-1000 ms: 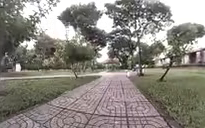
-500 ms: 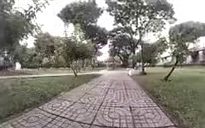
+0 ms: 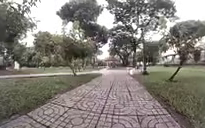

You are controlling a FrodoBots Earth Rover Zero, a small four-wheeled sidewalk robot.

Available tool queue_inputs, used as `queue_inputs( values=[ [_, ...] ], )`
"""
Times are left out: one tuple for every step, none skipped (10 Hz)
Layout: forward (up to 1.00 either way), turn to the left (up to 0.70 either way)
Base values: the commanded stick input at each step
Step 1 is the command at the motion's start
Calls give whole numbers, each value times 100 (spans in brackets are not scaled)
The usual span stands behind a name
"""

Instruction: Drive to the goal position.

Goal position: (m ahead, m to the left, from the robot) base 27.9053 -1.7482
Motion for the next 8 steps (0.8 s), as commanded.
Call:
queue_inputs(
  values=[
    [50, -27],
    [50, -27],
    [50, -27],
    [50, -27],
    [50, -10],
    [50, 0],
    [50, 0],
    [50, 0]
  ],
)
